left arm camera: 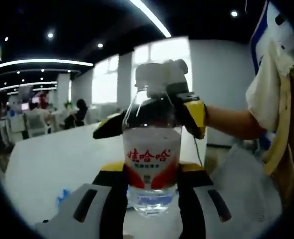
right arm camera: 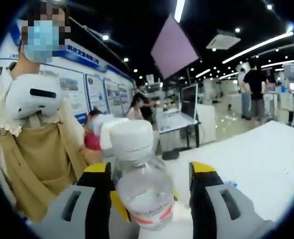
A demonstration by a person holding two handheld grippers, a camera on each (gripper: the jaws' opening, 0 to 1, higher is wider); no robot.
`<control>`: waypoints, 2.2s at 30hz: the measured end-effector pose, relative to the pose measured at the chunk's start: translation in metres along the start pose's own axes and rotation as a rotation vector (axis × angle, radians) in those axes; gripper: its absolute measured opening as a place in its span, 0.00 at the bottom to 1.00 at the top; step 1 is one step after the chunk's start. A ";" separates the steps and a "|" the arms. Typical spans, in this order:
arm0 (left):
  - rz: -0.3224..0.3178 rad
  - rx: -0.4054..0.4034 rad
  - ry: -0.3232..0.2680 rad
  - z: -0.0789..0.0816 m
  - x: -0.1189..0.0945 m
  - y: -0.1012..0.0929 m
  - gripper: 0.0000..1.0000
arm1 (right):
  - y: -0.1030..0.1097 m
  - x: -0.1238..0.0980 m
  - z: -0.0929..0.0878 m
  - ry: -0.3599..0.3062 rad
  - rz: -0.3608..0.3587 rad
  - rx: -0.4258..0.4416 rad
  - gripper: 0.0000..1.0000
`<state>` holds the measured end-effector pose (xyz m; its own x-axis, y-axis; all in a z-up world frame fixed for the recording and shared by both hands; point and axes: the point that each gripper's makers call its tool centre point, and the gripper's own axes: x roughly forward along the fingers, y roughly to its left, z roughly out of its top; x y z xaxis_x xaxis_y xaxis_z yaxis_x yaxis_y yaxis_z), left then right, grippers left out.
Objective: Arrange the tabletop items into an orderly group along one side of the table until the central work area is clear of visible clutter.
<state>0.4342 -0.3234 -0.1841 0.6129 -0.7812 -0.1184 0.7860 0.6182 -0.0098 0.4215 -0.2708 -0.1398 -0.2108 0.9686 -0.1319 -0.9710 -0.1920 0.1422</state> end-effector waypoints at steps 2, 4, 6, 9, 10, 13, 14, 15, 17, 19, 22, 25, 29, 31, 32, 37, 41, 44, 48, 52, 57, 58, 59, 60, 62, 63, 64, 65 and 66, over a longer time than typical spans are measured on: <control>-0.002 -0.015 -0.016 0.003 -0.001 0.000 0.35 | -0.007 0.001 -0.004 0.019 -0.042 0.004 0.76; 0.008 -0.019 -0.022 0.004 -0.002 0.003 0.35 | -0.013 0.001 -0.010 0.047 -0.089 0.016 0.83; 0.031 -0.018 -0.025 0.005 -0.004 0.007 0.35 | -0.015 0.001 -0.011 0.042 -0.105 0.029 0.88; 0.054 -0.027 -0.038 0.006 -0.006 0.013 0.35 | -0.018 -0.001 -0.010 0.030 -0.133 0.046 0.91; 0.057 -0.029 -0.039 0.007 -0.007 0.014 0.35 | -0.021 -0.002 -0.009 0.016 -0.161 0.052 0.92; 0.081 -0.031 -0.040 0.007 -0.008 0.018 0.35 | -0.026 -0.005 -0.012 0.008 -0.197 0.068 0.98; 0.093 -0.032 -0.041 0.007 -0.009 0.020 0.35 | -0.028 -0.006 -0.014 0.009 -0.216 0.074 0.99; 0.103 -0.035 -0.043 0.008 -0.010 0.023 0.35 | -0.029 -0.006 -0.014 0.006 -0.220 0.073 0.99; 0.119 -0.044 -0.050 0.009 -0.012 0.026 0.35 | -0.030 -0.008 -0.018 0.008 -0.241 0.088 0.99; 0.127 -0.048 -0.053 0.009 -0.013 0.028 0.35 | -0.031 -0.009 -0.019 0.003 -0.255 0.092 0.99; 0.156 -0.052 -0.058 0.010 -0.015 0.034 0.35 | -0.030 -0.010 -0.021 0.003 -0.268 0.092 0.99; 0.179 -0.062 -0.058 0.011 -0.016 0.040 0.35 | -0.029 -0.011 -0.023 0.009 -0.282 0.085 0.99; 0.208 -0.067 -0.081 0.015 -0.018 0.049 0.35 | -0.031 -0.012 -0.024 0.008 -0.322 0.079 0.99; 0.230 -0.078 -0.089 0.018 -0.019 0.056 0.35 | -0.032 -0.012 -0.025 0.019 -0.348 0.070 0.99; 0.237 -0.076 -0.093 0.020 -0.019 0.058 0.35 | -0.032 -0.013 -0.025 0.021 -0.357 0.067 0.99; 0.257 -0.067 -0.086 0.028 -0.021 0.071 0.35 | -0.031 -0.015 -0.027 0.026 -0.380 0.066 0.99; 0.274 -0.048 -0.087 0.036 -0.023 0.081 0.35 | -0.030 -0.017 -0.030 0.039 -0.392 0.062 0.99; 0.289 -0.053 -0.100 0.042 -0.027 0.091 0.35 | -0.031 -0.022 -0.031 0.030 -0.416 0.064 0.99; 0.294 -0.049 -0.112 0.047 -0.030 0.101 0.35 | -0.035 -0.025 -0.026 -0.010 -0.435 0.054 0.99; 0.314 -0.058 -0.130 0.054 -0.030 0.113 0.34 | -0.041 -0.023 -0.018 -0.040 -0.449 0.060 0.99; 0.338 -0.058 -0.147 0.060 -0.034 0.129 0.34 | -0.043 -0.021 -0.022 -0.023 -0.456 0.068 0.99; 0.343 -0.057 -0.149 0.061 -0.036 0.133 0.34 | -0.044 -0.022 -0.026 -0.007 -0.463 0.067 0.98; 0.357 -0.054 -0.155 0.062 -0.038 0.139 0.34 | -0.044 -0.023 -0.029 0.005 -0.469 0.068 0.98; 0.364 -0.047 -0.156 0.063 -0.040 0.145 0.34 | -0.044 -0.024 -0.032 0.012 -0.472 0.074 0.98; 0.378 -0.042 -0.156 0.064 -0.042 0.152 0.34 | -0.045 -0.027 -0.036 0.017 -0.477 0.084 0.97; 0.385 -0.034 -0.155 0.064 -0.043 0.156 0.34 | -0.045 -0.028 -0.037 0.015 -0.481 0.088 0.97; 0.392 -0.030 -0.152 0.063 -0.044 0.160 0.34 | -0.045 -0.030 -0.037 0.013 -0.484 0.093 0.97; 0.401 -0.026 -0.149 0.063 -0.045 0.165 0.34 | -0.046 -0.031 -0.038 0.013 -0.489 0.098 0.97; 0.405 -0.024 -0.149 0.062 -0.045 0.168 0.34 | -0.047 -0.033 -0.039 0.012 -0.494 0.100 0.97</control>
<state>0.5437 -0.1897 -0.1185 0.8777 -0.4784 0.0270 0.4788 0.8778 -0.0150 0.4696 -0.2996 -0.1800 0.2694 0.9380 -0.2182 -0.9399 0.3055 0.1527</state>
